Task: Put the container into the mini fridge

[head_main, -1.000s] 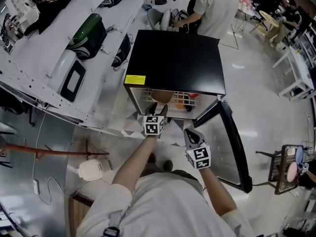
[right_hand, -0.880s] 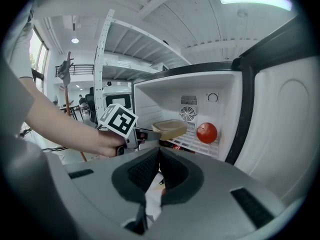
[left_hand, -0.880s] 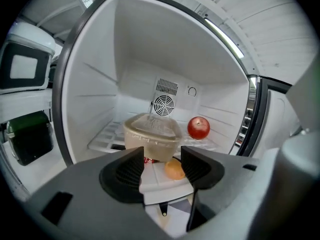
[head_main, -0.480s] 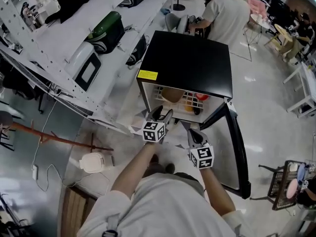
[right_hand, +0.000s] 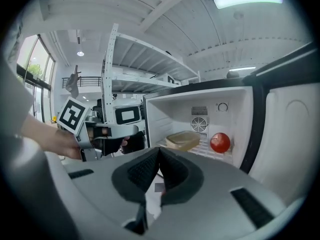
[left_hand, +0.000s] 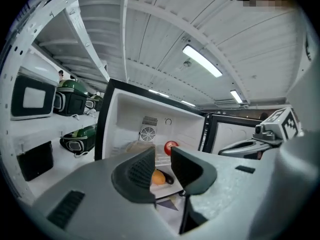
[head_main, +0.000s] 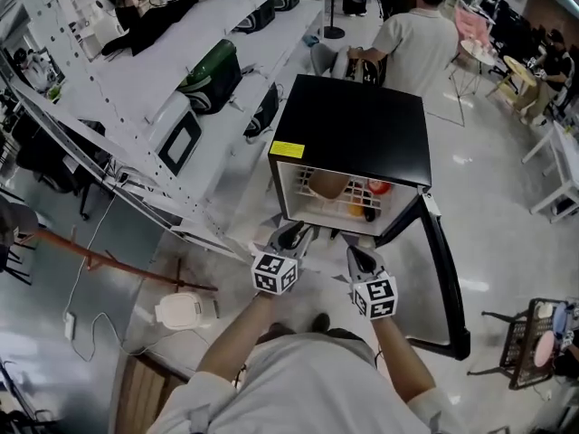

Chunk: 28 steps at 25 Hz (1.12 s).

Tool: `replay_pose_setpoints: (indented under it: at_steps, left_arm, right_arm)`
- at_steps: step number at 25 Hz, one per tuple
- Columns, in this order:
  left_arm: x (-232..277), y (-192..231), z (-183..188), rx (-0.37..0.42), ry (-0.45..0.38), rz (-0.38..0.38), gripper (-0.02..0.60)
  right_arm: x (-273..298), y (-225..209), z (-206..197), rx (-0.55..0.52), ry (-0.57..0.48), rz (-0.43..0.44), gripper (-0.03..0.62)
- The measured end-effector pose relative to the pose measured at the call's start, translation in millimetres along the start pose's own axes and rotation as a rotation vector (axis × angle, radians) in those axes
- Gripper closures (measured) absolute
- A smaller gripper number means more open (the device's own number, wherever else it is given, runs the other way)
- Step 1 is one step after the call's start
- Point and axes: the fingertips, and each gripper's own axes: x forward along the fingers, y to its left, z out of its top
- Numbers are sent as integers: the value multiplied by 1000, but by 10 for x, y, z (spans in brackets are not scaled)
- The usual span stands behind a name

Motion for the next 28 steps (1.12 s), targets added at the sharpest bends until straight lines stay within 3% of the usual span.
replay_pose_setpoints:
  at_steps: [9,17,28]
  left_arm:
    - [-539,46,86,16,7,-70,574]
    - [-957,125,177,63,11,-161,578]
    - [-1269,72,205,17,16,-249,578]
  right_arm:
    - [-147,345,97,37,-11,-103,588]
    - [-331,652,196,33,-36,-202,588]
    - [-688,986,242,81,-63,-290,588]
